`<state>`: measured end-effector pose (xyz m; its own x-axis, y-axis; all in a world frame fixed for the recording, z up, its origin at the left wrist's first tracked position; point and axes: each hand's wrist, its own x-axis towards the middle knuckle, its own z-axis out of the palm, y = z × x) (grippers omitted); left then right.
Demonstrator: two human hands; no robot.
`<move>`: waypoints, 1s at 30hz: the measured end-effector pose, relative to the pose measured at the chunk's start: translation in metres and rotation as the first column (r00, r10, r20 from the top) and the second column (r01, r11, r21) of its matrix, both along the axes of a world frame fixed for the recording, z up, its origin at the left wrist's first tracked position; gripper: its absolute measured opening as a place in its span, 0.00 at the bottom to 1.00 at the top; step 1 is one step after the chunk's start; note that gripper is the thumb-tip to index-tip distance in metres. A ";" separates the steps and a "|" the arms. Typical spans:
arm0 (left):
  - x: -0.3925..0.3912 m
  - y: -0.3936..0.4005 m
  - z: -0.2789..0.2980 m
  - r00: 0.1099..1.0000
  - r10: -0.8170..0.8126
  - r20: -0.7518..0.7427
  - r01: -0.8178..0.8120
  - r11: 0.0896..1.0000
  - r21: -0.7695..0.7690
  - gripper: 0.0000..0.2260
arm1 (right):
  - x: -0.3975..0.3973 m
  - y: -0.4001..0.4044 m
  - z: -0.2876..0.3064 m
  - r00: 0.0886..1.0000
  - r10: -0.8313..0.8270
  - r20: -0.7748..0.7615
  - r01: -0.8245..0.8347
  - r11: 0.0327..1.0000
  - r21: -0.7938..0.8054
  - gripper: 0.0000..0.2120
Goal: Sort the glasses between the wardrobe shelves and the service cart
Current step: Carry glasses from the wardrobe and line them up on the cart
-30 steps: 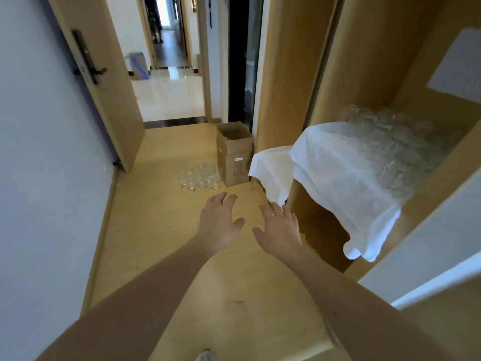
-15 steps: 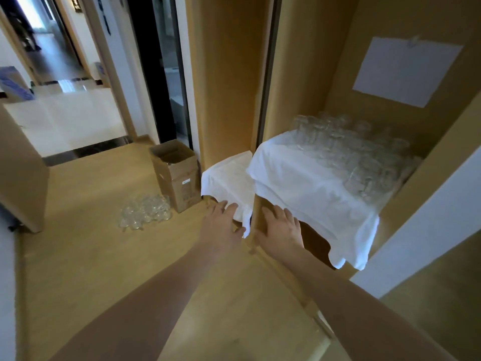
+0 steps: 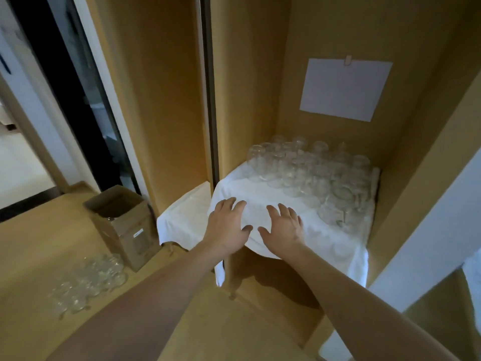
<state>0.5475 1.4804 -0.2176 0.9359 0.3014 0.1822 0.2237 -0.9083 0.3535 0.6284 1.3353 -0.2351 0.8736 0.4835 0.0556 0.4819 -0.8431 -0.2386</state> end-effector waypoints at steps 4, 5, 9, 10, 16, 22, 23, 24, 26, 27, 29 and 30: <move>0.061 0.023 0.012 0.997 -0.069 0.017 0.069 0.997 0.035 0.29 | 0.051 0.021 0.010 0.998 -0.055 0.023 0.054 0.998 0.027 0.31; 0.076 0.027 0.014 0.996 -0.085 0.023 0.084 0.995 0.048 0.29 | 0.062 0.024 0.012 0.997 -0.068 0.029 0.067 0.997 0.037 0.31; 0.130 0.037 0.018 0.991 -0.126 0.053 0.124 0.991 0.049 0.29 | 0.103 0.029 0.018 0.991 -0.122 0.053 0.118 0.990 0.073 0.31; 0.143 0.039 0.018 0.988 -0.140 0.063 0.138 0.990 0.039 0.29 | 0.113 0.029 0.020 0.989 -0.137 0.054 0.132 0.987 0.091 0.30; 0.221 0.049 0.034 0.959 -0.254 0.123 0.254 0.967 0.018 0.28 | 0.172 0.027 0.037 0.960 -0.259 0.111 0.233 0.951 0.202 0.27; 0.312 0.060 0.055 0.906 -0.394 0.154 0.394 0.918 0.035 0.28 | 0.238 0.028 0.055 0.909 -0.397 0.126 0.370 0.909 0.192 0.29; 0.327 0.061 0.058 0.896 -0.411 0.169 0.415 0.910 0.010 0.28 | 0.248 0.027 0.057 0.900 -0.417 0.129 0.389 0.900 0.200 0.30; 0.340 0.061 0.062 0.890 -0.421 0.173 0.429 0.903 -0.009 0.28 | 0.258 0.026 0.060 0.889 -0.440 0.129 0.410 0.889 0.205 0.30; 0.368 0.061 0.069 0.882 -0.443 0.161 0.450 0.893 -0.010 0.27 | 0.277 0.025 0.065 0.864 -0.487 0.127 0.458 0.865 0.202 0.30; 0.382 0.061 0.072 0.873 -0.460 0.162 0.467 0.884 -0.006 0.27 | 0.286 0.024 0.067 0.851 -0.510 0.124 0.484 0.854 0.194 0.30; 0.408 0.059 0.076 0.855 -0.487 0.179 0.498 0.867 -0.024 0.27 | 0.306 0.021 0.071 0.824 -0.554 0.123 0.529 0.828 0.185 0.29; 0.419 0.057 0.077 0.849 -0.495 0.187 0.512 0.858 -0.052 0.27 | 0.315 0.018 0.072 0.810 -0.573 0.122 0.547 0.815 0.192 0.30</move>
<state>0.9669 1.5377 -0.1408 0.9239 -0.1792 0.3382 -0.3225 -0.8404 0.4357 0.9437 1.3535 -0.1634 0.9609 -0.1114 0.2535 -0.0208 -0.9419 -0.3352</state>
